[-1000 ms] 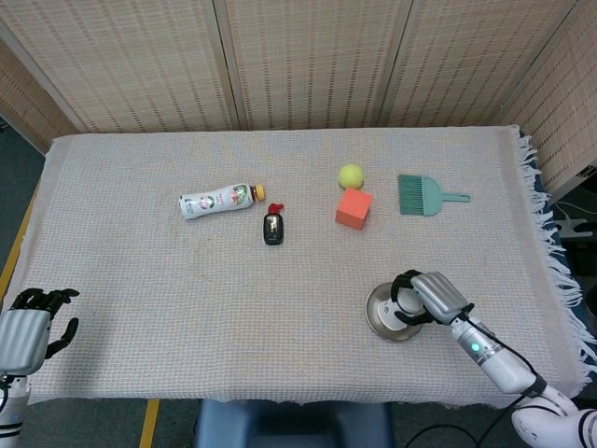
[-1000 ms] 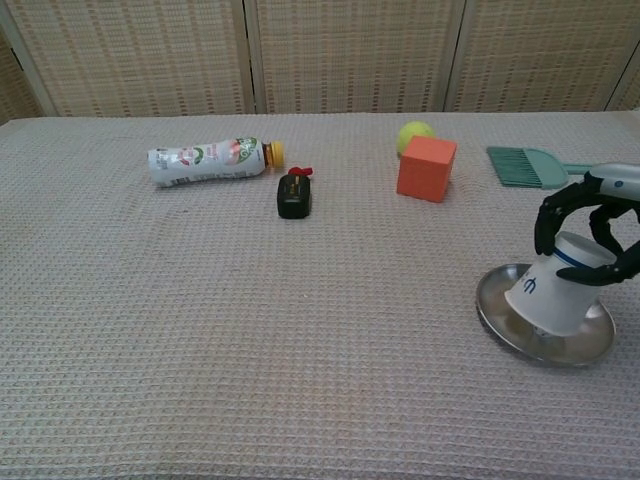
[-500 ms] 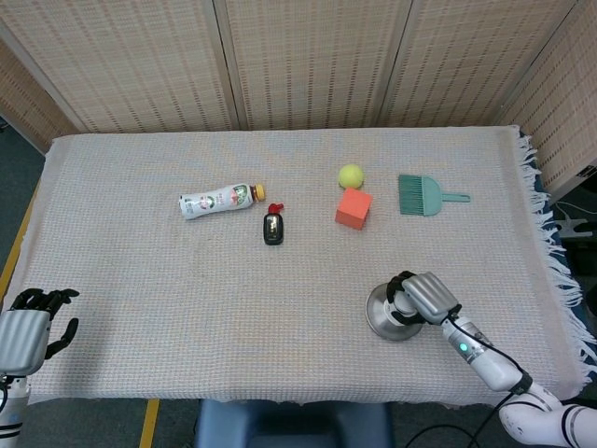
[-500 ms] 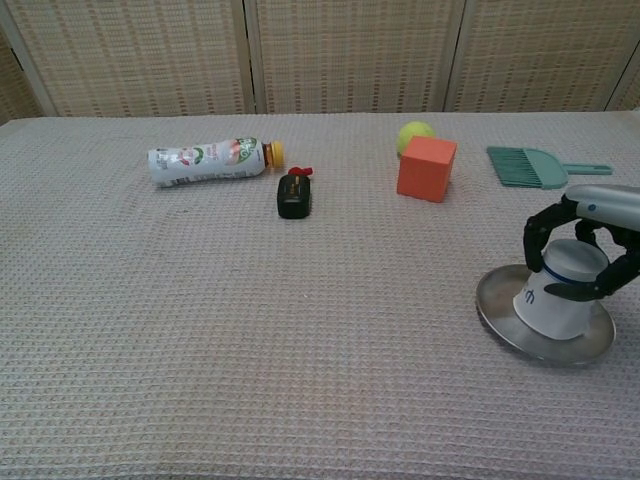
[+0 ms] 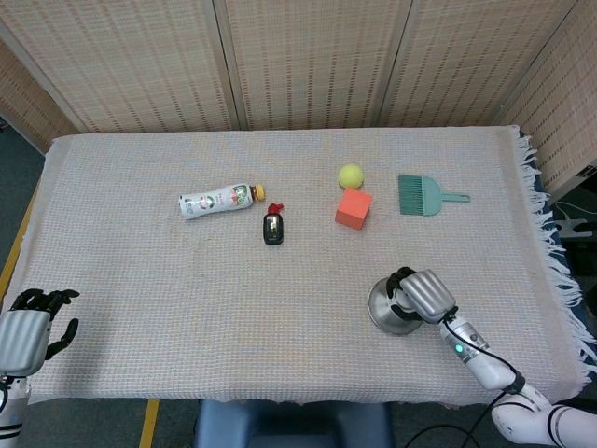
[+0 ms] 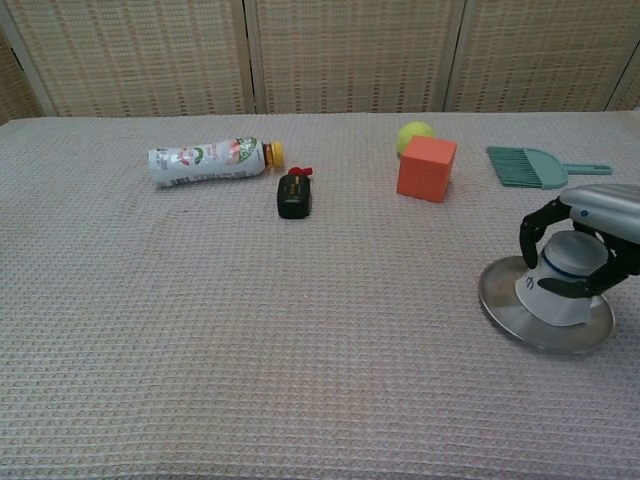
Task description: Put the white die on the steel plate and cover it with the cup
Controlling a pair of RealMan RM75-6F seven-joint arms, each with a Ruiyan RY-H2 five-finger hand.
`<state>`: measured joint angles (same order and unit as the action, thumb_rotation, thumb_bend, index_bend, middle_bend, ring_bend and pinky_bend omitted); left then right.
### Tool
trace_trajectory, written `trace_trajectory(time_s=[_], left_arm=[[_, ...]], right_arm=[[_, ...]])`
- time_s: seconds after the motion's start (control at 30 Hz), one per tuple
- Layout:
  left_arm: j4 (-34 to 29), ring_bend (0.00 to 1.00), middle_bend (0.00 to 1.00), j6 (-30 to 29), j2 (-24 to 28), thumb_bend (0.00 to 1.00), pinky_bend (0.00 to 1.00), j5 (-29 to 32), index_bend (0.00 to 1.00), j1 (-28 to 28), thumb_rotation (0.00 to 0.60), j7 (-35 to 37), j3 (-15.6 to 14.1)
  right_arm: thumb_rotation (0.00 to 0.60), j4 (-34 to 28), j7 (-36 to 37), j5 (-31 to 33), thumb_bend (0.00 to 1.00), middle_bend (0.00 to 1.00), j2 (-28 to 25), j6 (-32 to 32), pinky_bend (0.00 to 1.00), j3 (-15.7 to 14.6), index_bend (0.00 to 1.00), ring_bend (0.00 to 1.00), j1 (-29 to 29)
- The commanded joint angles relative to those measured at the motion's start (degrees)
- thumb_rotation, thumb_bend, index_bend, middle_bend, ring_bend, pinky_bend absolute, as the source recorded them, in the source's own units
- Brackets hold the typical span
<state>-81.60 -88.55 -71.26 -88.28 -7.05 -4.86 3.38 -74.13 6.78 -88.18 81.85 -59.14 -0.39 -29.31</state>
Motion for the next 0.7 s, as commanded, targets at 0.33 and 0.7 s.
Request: trace_trajectory(time_s=[0.33,0.7], left_arm=[[-0.09,0.42,0.42,0.0,0.01,0.37,0.26,0.04,0.34,0.03,0.6,0.06,0.02],[-0.07,0.42,0.42,0.16,-0.04,0.37,0.26,-0.01,0.34,0.0,0.6,-0.13,-0.07]], right_arm=[[0.6,-1.56,7.97,-1.66,0.22,0.42,-2.59,0.87,0.65,-1.68,0.53,0.31,-0.39],[0.6,8.44,5.66,-1.37,0.22,0.42,2.52,-2.91,0.65,-1.12,0.53,0.31,1.46]])
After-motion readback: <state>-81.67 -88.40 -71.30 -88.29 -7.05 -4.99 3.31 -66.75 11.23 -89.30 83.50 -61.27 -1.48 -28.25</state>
